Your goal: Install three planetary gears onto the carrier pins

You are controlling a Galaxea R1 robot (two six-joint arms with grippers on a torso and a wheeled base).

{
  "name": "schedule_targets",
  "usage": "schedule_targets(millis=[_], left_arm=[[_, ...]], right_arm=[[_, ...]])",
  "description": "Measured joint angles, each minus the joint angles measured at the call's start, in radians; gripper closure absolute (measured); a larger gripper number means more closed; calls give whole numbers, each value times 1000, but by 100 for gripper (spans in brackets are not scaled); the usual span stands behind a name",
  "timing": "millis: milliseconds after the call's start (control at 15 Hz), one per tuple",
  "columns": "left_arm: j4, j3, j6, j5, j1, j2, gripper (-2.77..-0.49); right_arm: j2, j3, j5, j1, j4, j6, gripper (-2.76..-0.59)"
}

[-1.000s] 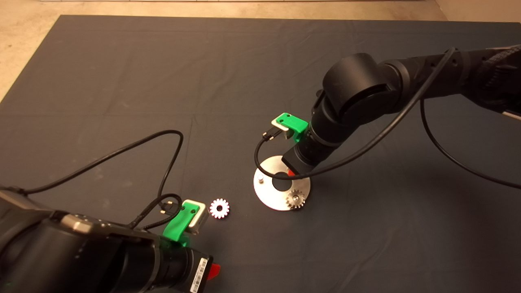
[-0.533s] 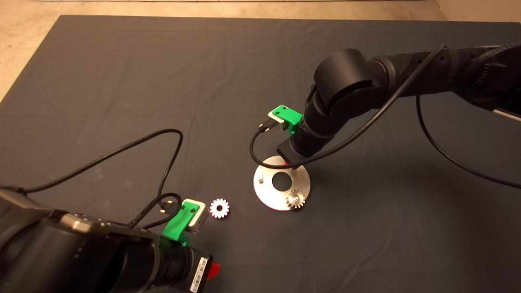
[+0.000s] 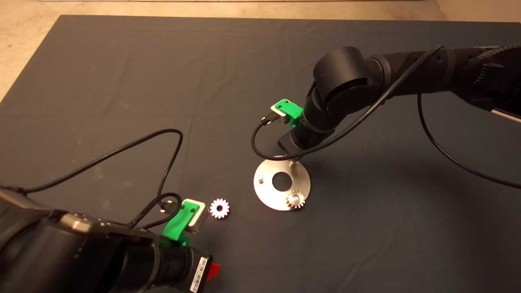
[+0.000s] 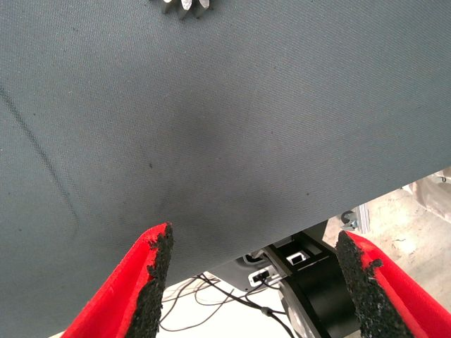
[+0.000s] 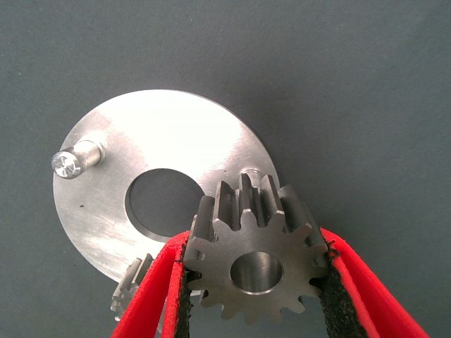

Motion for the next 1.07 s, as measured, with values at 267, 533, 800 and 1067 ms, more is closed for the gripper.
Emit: schedule_targets(millis=[267, 533, 800, 1067], left_arm=[[0, 0, 0, 0, 0, 0, -162], [0, 0, 0, 0, 0, 0, -162], [0, 0, 0, 0, 0, -3, -162], [0, 0, 0, 0, 0, -3, -162]], right_arm=[[0, 0, 0, -38, -8, 0, -102], [-1, -3, 0, -60, -21, 0, -102], [-6, -13, 0, -60, -36, 0, -102], [-6, -13, 0, -60, -49, -4, -102]])
